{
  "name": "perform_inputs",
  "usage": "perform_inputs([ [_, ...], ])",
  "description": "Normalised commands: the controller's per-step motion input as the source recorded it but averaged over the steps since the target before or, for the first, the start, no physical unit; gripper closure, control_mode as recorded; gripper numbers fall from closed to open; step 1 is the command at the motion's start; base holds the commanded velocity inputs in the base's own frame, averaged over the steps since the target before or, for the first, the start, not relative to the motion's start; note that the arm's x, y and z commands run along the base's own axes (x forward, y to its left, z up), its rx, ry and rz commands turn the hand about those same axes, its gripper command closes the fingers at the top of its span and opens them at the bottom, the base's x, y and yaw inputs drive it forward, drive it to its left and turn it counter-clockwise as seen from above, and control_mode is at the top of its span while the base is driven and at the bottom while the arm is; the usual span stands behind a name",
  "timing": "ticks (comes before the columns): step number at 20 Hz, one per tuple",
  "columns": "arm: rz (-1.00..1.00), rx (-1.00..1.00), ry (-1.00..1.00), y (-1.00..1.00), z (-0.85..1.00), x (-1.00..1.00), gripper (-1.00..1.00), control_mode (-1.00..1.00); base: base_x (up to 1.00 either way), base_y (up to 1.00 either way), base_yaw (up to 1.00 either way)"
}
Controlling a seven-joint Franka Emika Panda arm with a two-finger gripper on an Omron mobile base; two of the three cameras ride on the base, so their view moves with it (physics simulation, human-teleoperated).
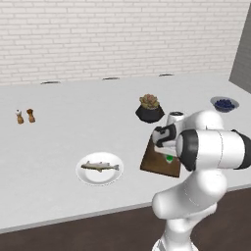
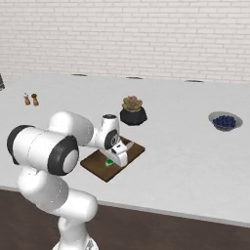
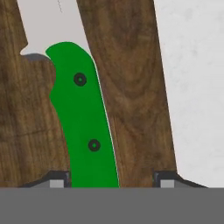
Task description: Pick up the knife from the drawer and place it on the cutting board. Then place the meat from the plate to the cutting board.
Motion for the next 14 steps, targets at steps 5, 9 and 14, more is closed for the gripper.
perform_inputs([
  [5, 0.00, 0.00, -0.03, 0.12, 0.01, -0.38, -1.00, -1.00, 0.00, 0.00, 0.00],
  [9, -0.01, 0.00, -0.09, 0.09, 0.61, -0.16, -1.00, -1.00, 0.00, 0.00, 0.00],
  [14, 0.02, 0.00, -0.04, 0.32, 0.84, -0.44, -1.00, -1.00, 0.00, 0.00, 0.00],
])
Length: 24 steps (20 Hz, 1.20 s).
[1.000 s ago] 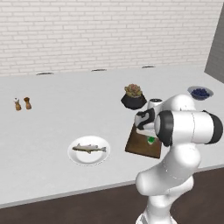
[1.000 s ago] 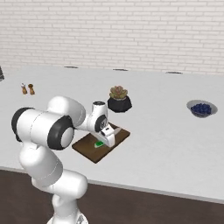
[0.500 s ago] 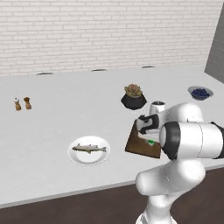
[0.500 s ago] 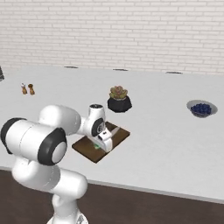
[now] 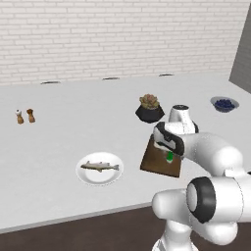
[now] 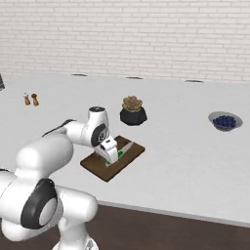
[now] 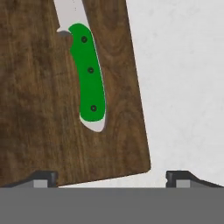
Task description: Pick up the knife from the drawer and place it on the cutting board. Then place the meat from the plate to the cutting board.
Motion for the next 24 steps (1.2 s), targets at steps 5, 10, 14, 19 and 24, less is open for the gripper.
perform_inputs([
  [5, 0.23, 0.02, 0.07, 0.67, 0.48, -0.36, -1.00, -1.00, 0.00, 0.00, 0.00],
  [10, 0.41, 0.00, 0.02, 0.89, 0.21, -0.05, -1.00, -1.00, 0.00, 0.00, 0.00],
  [14, 0.53, 0.00, 0.04, 0.58, 0.02, 0.00, -1.00, -1.00, 0.00, 0.00, 0.00],
  [19, 0.63, 0.00, 0.01, 0.56, 0.00, 0.03, -1.00, -1.00, 0.00, 0.00, 0.00],
  [24, 0.55, -0.04, 0.07, 0.60, 0.23, 0.00, -1.00, -1.00, 0.00, 0.00, 0.00],
])
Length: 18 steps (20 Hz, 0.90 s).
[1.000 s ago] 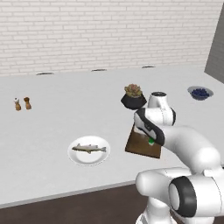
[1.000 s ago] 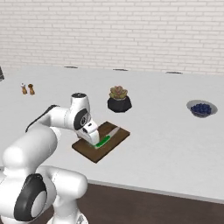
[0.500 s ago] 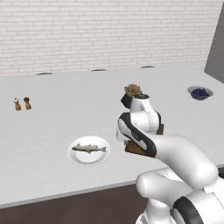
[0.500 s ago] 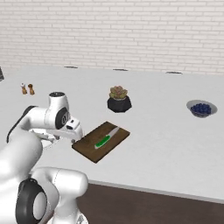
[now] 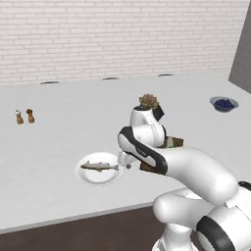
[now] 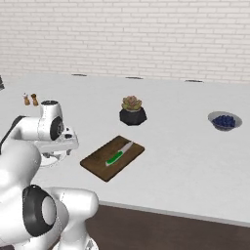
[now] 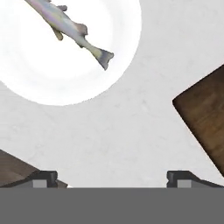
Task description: Pick up the knife from the drawer and place it on the cutting board. Then place the meat from the plate to the cutting board.
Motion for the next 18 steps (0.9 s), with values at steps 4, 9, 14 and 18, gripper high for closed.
perform_inputs([
  [4, 0.33, -0.13, 0.00, 0.73, 0.15, 0.00, -1.00, -1.00, 0.00, 0.00, 0.00],
  [9, 0.19, -0.10, 0.00, 0.70, 0.00, 0.05, -1.00, -1.00, 0.00, 0.00, 0.00],
  [14, 0.09, -0.02, 0.00, 0.47, -0.20, 0.40, -1.00, -1.00, 0.00, 0.00, 0.00],
  [18, 0.03, 0.00, 0.02, 0.37, -0.21, 0.59, -1.00, -1.00, 0.00, 0.00, 0.00],
])
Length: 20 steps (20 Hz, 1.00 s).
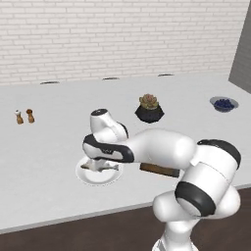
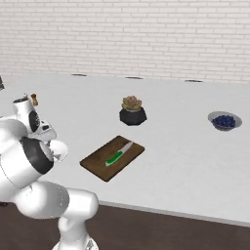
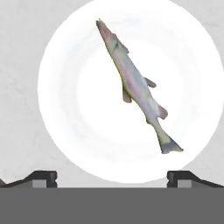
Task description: Pick up the knife from the drawer and place it on the cutting board. Then place the meat from the plate to the cutting board.
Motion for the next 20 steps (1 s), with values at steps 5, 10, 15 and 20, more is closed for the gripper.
perform_inputs([
  [5, 0.00, -0.01, 0.05, 0.32, -0.10, 0.49, -1.00, -1.00, 0.00, 0.00, 0.00],
  [10, 0.01, -0.10, 0.11, 0.17, -0.17, 0.14, -1.00, -1.00, 0.00, 0.00, 0.00],
  [15, 0.06, -0.07, 0.04, 0.02, -0.28, 0.04, -1.00, -1.00, 0.00, 0.00, 0.00],
  [20, 0.04, -0.01, 0.03, 0.00, -0.25, 0.13, -1.00, -1.00, 0.00, 0.00, 0.00],
])
